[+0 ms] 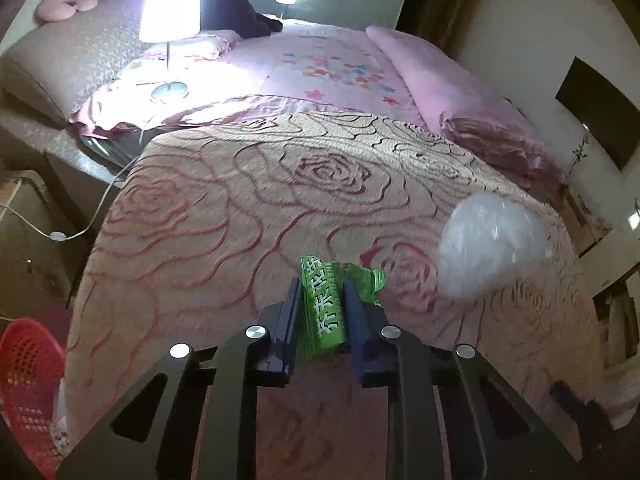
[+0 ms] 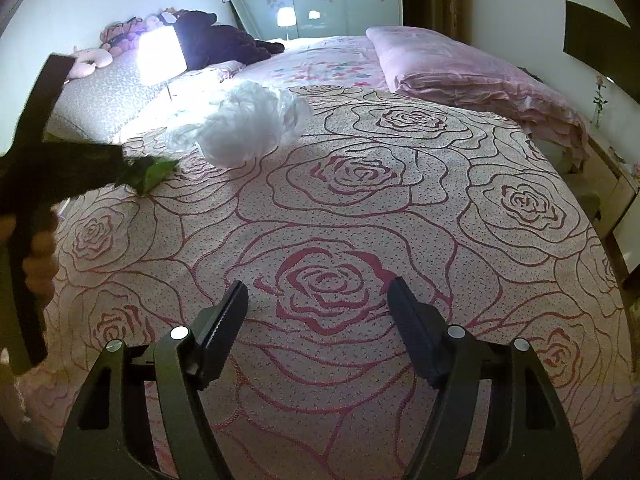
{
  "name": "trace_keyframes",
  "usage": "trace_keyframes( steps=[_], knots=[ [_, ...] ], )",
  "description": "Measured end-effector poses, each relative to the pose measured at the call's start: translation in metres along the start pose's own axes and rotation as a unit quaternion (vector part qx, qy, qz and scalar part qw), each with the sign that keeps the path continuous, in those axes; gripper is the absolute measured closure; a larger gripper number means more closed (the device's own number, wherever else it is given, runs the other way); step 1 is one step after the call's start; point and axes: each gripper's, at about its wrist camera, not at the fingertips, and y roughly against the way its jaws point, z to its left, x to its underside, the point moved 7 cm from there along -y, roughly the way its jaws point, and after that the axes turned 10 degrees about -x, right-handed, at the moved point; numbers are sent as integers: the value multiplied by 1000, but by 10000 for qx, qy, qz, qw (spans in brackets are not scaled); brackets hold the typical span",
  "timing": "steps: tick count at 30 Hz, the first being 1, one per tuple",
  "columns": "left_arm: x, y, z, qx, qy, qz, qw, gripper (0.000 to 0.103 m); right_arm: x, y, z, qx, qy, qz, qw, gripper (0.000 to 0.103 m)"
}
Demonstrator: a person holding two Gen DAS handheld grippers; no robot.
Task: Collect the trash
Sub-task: 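Grasp the green printed wrapper on the bed with the left tool, then grasp the clear plastic bag with the right tool while the left tool holds the wrapper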
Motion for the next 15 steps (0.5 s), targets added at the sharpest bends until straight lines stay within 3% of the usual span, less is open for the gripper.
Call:
trace_keyframes(
  steps=[6, 9, 11, 15],
  knots=[
    [24, 18, 14, -62, -39, -103, 9999, 83, 0, -3, 3, 183, 169, 111, 9996, 31],
    [32, 26, 21, -71, 1, -146, 9999, 83, -5, -5, 5, 48, 105, 175, 9998, 27],
    [38, 31, 26, -107, 5, -171, 9998, 83, -19, -4, 7, -269, -64, 8, 9996, 27],
    [45, 35, 34, -171, -1, -211, 9996, 83, -52, -1, 15, -378, -90, -351, 9986, 17]
  ],
)
